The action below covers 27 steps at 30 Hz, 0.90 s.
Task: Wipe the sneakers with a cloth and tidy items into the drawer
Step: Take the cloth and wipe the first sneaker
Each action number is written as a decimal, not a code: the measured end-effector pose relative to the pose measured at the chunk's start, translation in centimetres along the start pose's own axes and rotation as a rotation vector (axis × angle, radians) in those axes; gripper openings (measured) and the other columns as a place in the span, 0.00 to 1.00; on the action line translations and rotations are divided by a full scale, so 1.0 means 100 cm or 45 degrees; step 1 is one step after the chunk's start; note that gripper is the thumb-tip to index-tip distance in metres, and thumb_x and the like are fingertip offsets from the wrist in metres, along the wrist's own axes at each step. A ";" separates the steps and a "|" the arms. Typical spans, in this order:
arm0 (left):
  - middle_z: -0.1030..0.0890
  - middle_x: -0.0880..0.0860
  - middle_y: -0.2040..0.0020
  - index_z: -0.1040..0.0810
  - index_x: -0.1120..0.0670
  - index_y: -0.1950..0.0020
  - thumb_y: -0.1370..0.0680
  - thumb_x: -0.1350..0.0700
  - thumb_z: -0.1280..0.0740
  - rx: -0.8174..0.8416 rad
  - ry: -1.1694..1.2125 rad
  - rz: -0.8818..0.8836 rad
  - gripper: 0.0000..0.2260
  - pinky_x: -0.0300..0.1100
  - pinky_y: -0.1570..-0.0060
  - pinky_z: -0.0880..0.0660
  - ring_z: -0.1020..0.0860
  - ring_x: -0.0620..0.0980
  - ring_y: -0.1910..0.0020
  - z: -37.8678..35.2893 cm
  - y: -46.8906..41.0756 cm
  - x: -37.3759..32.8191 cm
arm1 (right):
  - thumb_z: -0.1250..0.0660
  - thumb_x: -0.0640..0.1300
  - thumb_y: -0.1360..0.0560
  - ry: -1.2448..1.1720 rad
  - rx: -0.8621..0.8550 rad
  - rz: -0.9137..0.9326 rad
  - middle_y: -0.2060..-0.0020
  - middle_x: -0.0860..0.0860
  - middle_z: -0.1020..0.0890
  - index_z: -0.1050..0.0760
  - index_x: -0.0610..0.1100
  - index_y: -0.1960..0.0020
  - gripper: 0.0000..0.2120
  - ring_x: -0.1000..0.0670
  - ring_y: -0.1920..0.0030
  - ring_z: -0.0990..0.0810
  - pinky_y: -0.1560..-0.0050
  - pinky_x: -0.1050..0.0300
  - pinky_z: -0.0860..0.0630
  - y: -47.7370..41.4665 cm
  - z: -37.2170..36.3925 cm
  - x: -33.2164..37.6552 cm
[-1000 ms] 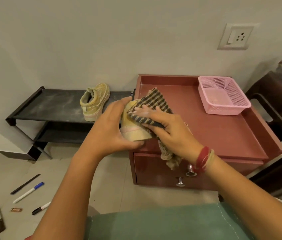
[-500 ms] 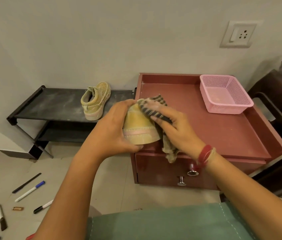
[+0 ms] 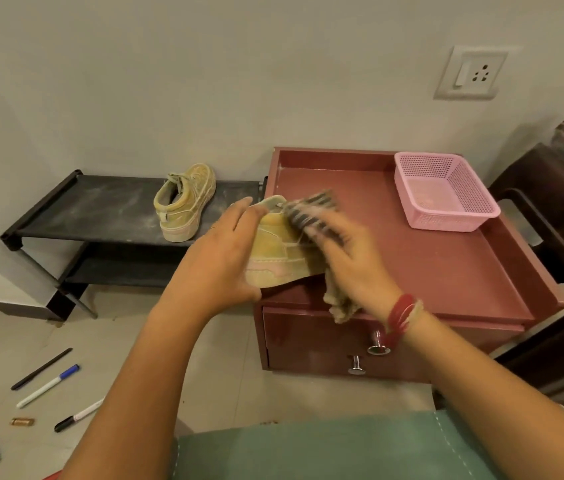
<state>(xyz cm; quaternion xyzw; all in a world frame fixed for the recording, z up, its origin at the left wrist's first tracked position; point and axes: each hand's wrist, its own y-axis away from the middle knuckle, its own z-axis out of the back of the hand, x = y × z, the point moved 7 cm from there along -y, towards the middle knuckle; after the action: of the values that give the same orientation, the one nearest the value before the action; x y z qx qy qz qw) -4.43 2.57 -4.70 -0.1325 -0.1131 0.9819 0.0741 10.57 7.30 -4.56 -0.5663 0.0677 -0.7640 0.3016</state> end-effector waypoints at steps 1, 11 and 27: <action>0.41 0.51 0.25 0.42 0.51 0.26 0.39 0.51 0.22 0.010 0.048 -0.013 0.46 0.48 0.39 0.28 0.36 0.51 0.29 0.000 -0.001 0.000 | 0.39 0.37 0.23 0.167 0.175 0.111 0.38 0.58 0.25 0.27 0.49 0.35 0.18 0.60 0.34 0.30 0.31 0.61 0.35 0.007 -0.016 0.005; 0.49 0.47 0.23 0.49 0.47 0.25 0.38 0.51 0.23 0.066 0.140 0.093 0.49 0.46 0.43 0.28 0.38 0.48 0.29 -0.008 0.001 0.016 | 0.37 0.36 0.23 0.118 0.292 0.050 0.37 0.57 0.26 0.27 0.49 0.35 0.18 0.60 0.32 0.34 0.31 0.67 0.38 0.006 -0.031 -0.002; 0.38 0.52 0.28 0.43 0.48 0.27 0.42 0.43 0.23 -0.005 0.147 0.177 0.48 0.49 0.47 0.26 0.30 0.55 0.36 -0.010 -0.008 0.023 | 0.41 0.41 0.22 0.504 0.178 -0.123 0.35 0.52 0.25 0.27 0.51 0.34 0.18 0.51 0.31 0.31 0.29 0.55 0.38 0.008 -0.006 -0.035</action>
<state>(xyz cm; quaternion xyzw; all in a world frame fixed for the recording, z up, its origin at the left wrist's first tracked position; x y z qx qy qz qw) -6.28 3.92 -5.98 -0.1967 -0.1010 0.9752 0.0121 10.90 8.40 -7.98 -0.3854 0.0452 -0.8768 0.2840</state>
